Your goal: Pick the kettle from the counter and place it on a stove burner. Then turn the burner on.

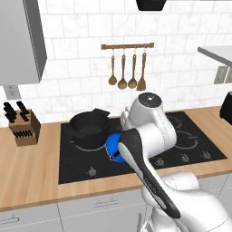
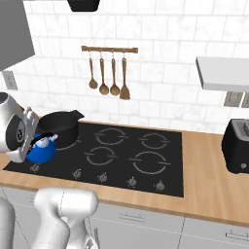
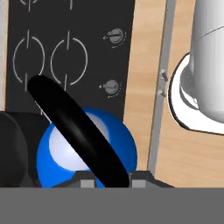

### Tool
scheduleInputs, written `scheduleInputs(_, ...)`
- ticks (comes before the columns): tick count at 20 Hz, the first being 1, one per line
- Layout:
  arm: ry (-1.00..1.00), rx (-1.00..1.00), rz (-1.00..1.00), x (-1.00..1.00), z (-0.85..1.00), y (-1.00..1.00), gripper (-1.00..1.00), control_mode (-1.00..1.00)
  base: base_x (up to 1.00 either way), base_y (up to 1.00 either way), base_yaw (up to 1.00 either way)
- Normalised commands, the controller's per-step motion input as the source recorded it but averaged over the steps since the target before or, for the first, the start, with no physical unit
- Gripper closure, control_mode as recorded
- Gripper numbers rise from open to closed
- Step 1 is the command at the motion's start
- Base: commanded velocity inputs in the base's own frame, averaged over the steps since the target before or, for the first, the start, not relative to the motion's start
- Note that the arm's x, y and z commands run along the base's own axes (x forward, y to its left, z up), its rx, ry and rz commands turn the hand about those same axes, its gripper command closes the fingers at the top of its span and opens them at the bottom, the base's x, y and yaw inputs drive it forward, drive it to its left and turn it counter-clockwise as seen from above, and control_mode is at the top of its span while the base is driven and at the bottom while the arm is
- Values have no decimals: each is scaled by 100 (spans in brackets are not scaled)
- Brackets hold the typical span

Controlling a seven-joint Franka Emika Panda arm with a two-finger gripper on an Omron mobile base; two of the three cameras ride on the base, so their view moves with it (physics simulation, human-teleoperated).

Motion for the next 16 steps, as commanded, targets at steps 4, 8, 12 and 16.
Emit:
scheduleInputs(4, 20, -6, -10, 48, -2, -53, 100, -100, 0, 0, 0)
scheduleInputs(8, 2, -4, 0, 47, -16, -44, 100, -100, 0, 0, 0)
scheduleInputs(12, 0, -10, -1, 23, -22, -45, 100, -100, 0, 0, 0)
scheduleInputs(16, 0, -19, -7, 26, -26, -49, 100, -100, 0, 0, 0)
